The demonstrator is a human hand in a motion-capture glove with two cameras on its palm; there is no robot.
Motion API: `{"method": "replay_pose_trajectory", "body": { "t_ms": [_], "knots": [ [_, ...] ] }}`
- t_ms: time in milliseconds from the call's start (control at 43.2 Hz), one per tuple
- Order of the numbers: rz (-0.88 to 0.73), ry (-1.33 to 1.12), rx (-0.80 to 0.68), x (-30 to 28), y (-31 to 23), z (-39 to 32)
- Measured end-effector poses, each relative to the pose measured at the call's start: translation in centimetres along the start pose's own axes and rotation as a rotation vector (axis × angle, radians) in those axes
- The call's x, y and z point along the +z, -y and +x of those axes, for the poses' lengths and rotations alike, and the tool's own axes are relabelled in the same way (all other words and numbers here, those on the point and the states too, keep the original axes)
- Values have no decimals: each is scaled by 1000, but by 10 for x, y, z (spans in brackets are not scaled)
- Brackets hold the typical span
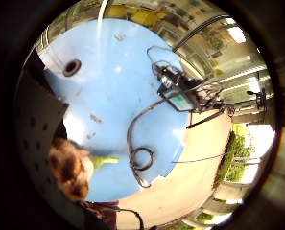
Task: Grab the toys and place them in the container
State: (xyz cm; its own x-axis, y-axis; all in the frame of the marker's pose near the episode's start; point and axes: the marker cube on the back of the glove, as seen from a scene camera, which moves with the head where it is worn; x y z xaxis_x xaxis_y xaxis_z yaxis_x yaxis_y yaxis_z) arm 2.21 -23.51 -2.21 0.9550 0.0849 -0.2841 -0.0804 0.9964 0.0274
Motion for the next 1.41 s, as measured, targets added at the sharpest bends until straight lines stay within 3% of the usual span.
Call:
{"method": "replay_pose_trajectory", "body": {
  "t_ms": [231, 393, 509, 578, 648, 694, 786, 809, 879, 994, 1133, 1411],
  "knots": [
    [132, -22, -142, -110, 2, -129],
    [138, -6, -238, -108, 2, -222],
    [129, -69, -135, -77, 7, -280],
    [88, 23, -259, -53, 1, -327],
    [42, 22, -276, -26, -2, -361],
    [-3, -60, -208, -9, -3, -370],
    [-180, -281, 79, 17, -2, -374],
    [-250, -280, 75, 21, -5, -378],
    [-445, -232, -130, 24, -21, -389],
    [-421, -210, -251, 5, -29, -372],
    [-382, -160, -3, -34, -26, -324],
    [-355, -249, 9, -80, -68, -131]
  ]
}}
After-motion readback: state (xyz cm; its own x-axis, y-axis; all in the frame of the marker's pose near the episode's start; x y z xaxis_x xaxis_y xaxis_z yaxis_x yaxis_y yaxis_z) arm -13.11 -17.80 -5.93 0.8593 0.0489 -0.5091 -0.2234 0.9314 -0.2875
